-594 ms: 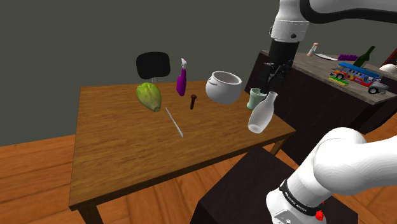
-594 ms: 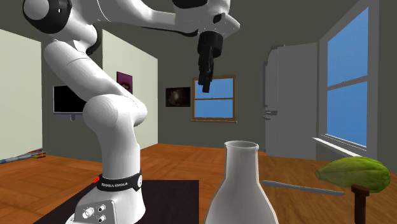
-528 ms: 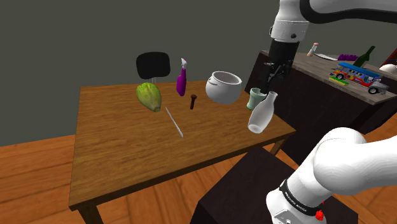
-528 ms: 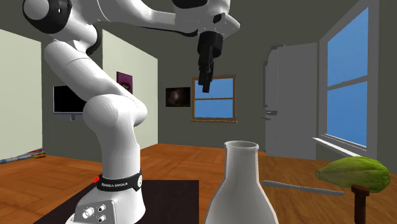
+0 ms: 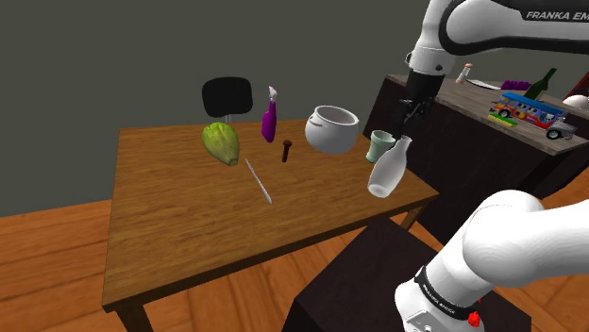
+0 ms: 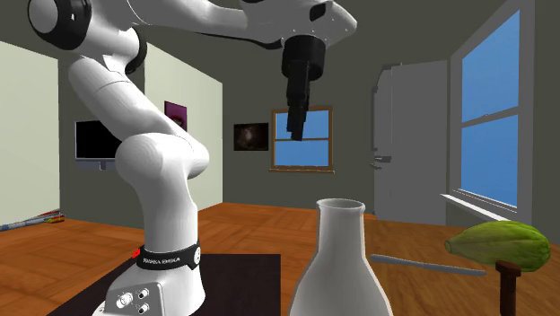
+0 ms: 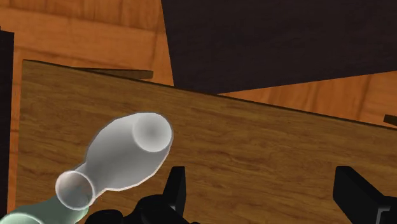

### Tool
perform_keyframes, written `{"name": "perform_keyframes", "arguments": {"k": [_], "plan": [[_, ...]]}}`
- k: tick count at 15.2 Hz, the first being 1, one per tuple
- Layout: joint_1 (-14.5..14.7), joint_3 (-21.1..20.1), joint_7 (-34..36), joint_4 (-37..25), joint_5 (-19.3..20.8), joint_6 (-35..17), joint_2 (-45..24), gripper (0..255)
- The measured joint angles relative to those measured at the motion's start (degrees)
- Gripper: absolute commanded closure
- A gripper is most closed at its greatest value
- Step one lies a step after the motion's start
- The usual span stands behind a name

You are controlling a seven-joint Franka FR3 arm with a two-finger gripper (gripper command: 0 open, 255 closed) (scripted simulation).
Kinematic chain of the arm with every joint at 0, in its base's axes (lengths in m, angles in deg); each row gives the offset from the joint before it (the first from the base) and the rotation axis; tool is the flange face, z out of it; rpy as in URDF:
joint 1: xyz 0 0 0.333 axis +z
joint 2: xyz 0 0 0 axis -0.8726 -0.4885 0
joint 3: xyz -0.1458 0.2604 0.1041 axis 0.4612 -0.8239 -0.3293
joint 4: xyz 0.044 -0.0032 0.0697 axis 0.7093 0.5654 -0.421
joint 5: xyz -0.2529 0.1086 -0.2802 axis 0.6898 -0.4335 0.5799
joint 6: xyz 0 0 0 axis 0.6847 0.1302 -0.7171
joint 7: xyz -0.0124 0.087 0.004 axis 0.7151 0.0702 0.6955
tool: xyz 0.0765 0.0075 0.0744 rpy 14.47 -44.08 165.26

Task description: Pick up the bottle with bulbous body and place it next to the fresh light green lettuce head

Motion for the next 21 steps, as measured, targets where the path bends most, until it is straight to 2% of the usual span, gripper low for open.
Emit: {"name": "perform_keyframes", "arguments": {"k": [7, 14, 21], "plan": [[-2.0, 11.0, -10.6, -0.8, 4.8, -9.0, -6.5, 0], [-1.4, 22.3, -21.9, -5.2, 4.7, -18.7, -17.7, 0], [-1.0, 24.9, -23.6, -2.9, 4.4, -24.7, -21.0, 0]]}}
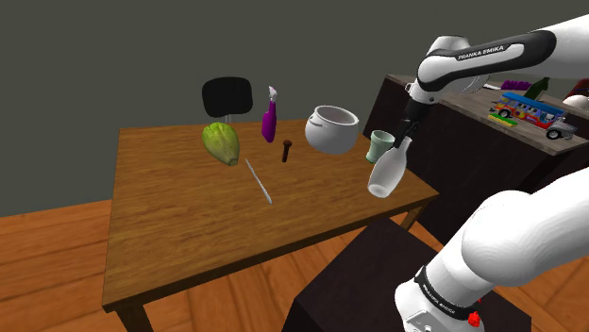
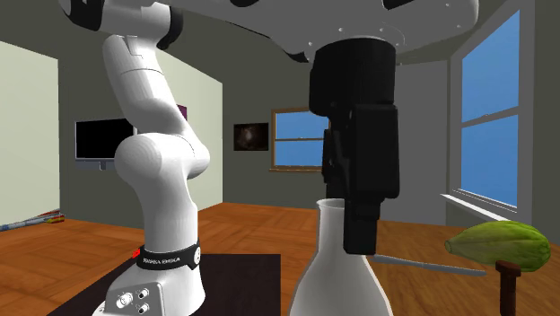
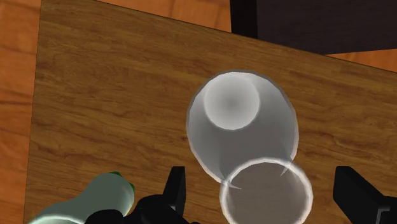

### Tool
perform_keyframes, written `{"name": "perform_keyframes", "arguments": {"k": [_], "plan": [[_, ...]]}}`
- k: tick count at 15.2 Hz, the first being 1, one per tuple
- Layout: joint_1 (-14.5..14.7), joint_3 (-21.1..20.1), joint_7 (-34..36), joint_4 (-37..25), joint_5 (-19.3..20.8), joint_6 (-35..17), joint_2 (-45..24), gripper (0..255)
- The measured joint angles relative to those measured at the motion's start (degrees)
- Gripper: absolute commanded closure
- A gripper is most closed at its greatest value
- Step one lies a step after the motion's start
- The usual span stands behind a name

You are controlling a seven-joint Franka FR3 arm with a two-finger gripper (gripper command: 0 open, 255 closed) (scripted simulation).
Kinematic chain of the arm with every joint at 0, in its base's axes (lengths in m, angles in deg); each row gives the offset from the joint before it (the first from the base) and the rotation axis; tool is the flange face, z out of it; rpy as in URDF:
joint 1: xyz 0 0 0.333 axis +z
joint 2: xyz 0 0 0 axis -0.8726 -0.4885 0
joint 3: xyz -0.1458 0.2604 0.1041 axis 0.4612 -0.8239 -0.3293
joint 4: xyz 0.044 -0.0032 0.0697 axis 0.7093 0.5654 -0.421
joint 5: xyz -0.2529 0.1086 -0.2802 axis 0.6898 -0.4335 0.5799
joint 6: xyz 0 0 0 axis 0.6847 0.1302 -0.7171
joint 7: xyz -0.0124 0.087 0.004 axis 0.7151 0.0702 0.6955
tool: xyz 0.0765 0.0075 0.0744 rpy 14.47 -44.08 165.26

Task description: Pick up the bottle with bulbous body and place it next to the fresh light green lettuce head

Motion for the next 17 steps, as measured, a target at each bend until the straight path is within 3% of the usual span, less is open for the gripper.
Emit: {"name": "perform_keyframes", "arguments": {"k": [8, 9, 17], "plan": [[0.0, 0.5, -0.2, 0.9, 0.1, -1.5, -0.5, 0], [0.0, 0.5, -0.2, 0.9, 0.1, -1.5, -0.5, 255], [0.0, 0.5, -0.2, 0.9, 0.1, -1.5, -0.5, 255]]}}
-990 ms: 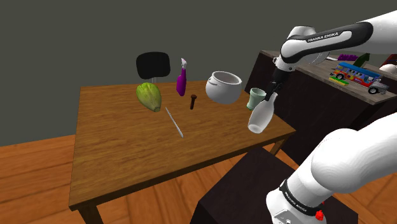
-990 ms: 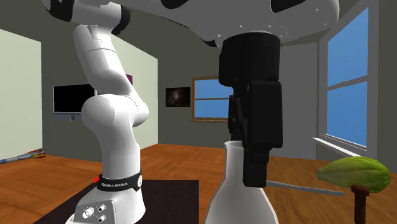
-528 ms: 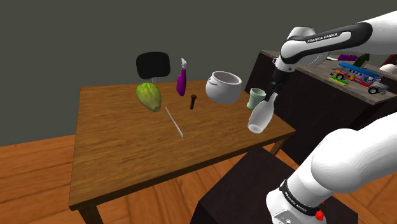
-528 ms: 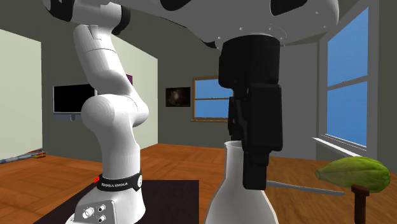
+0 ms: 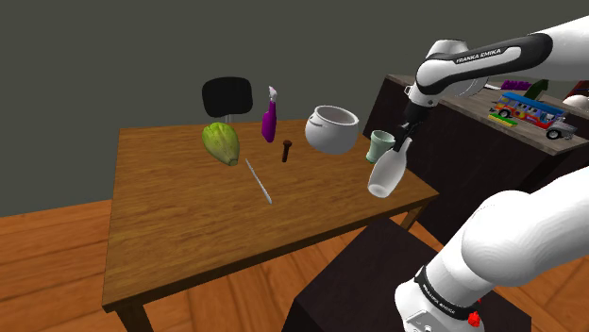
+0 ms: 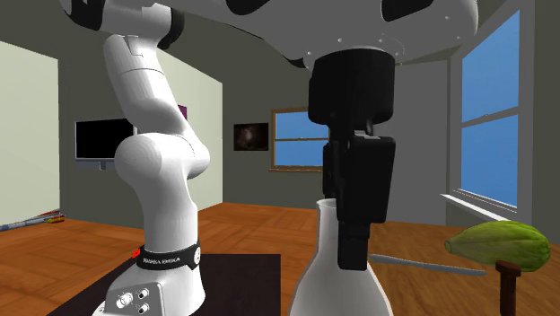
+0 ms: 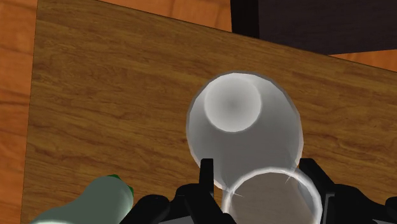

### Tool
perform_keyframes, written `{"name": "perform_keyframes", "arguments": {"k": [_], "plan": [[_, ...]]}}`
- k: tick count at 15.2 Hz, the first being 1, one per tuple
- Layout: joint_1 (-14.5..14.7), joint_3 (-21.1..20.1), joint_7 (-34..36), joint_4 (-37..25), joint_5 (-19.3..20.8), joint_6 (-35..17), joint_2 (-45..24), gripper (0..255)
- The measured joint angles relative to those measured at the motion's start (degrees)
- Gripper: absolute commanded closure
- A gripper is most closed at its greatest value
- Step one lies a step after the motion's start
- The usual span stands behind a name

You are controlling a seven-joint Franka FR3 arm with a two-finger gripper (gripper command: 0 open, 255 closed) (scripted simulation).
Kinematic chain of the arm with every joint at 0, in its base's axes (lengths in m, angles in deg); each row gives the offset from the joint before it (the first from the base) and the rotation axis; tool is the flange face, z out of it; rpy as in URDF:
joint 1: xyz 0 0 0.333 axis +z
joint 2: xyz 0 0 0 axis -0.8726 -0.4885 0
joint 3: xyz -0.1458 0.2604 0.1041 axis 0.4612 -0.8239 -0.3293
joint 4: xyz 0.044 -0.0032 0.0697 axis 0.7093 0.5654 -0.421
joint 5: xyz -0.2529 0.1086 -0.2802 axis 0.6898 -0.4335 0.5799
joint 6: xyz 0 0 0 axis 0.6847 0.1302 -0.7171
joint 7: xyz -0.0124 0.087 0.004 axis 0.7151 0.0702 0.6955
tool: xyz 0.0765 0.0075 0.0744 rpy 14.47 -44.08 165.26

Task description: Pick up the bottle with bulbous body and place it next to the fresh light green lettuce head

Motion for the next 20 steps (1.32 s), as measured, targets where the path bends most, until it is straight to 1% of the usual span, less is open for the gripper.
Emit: {"name": "perform_keyframes", "arguments": {"k": [2, 5, 20], "plan": [[0.0, 0.0, 0.0, 0.0, 0.0, 0.0, 0.0, 255], [0.0, -0.4, 0.1, -1.0, 0.0, 1.6, 0.6, 255], [0.0, -3.4, 0.1, -10.1, -0.7, 13.9, 3.9, 255]]}}
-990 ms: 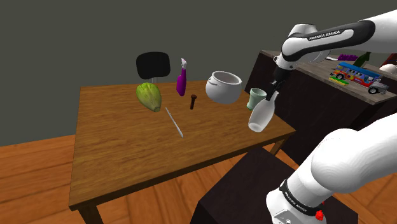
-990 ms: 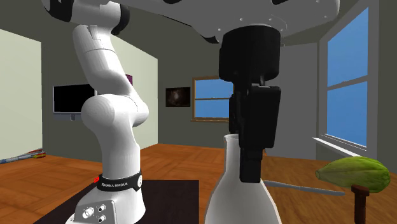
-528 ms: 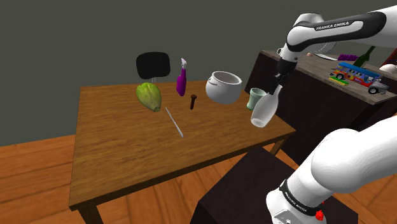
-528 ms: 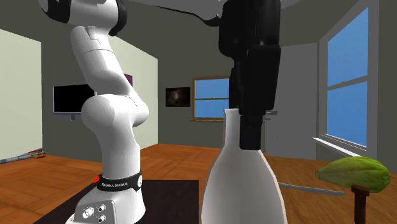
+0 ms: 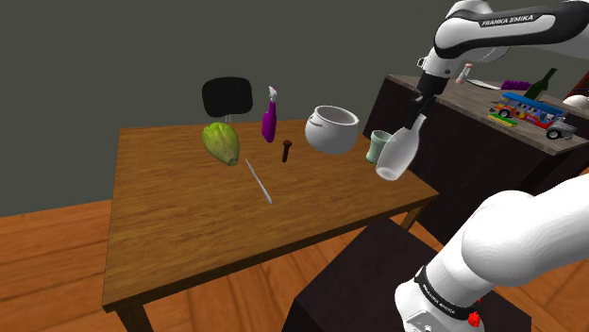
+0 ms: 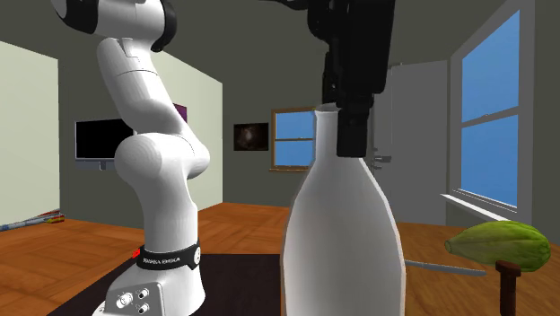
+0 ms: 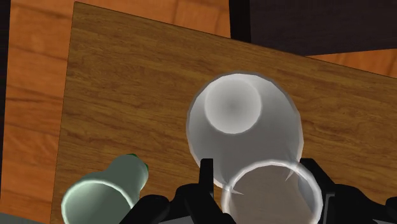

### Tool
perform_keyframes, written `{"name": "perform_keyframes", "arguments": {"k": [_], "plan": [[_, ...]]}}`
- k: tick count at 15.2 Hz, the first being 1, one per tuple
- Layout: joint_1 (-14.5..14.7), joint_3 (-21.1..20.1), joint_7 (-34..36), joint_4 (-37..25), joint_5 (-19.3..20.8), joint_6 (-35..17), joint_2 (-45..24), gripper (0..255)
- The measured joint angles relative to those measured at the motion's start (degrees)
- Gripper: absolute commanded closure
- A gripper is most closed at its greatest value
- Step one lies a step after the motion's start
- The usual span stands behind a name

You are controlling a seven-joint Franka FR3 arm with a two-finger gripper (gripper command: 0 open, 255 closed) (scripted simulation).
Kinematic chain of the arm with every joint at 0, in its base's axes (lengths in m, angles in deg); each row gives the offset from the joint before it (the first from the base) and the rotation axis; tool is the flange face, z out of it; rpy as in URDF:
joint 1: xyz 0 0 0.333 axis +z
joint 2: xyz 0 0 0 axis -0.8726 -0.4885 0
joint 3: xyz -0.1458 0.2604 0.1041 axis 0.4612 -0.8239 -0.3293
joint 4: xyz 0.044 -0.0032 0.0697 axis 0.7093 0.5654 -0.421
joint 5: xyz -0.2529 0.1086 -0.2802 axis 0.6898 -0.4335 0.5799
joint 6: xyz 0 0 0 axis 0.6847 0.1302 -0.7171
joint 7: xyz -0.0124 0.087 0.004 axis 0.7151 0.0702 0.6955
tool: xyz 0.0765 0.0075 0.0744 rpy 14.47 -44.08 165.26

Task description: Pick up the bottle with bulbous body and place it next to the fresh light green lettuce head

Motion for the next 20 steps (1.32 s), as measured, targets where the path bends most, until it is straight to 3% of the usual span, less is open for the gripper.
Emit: {"name": "perform_keyframes", "arguments": {"k": [20], "plan": [[1.1, -2.3, -1.2, -16.4, -2.1, 15.1, -1.4, 255]]}}
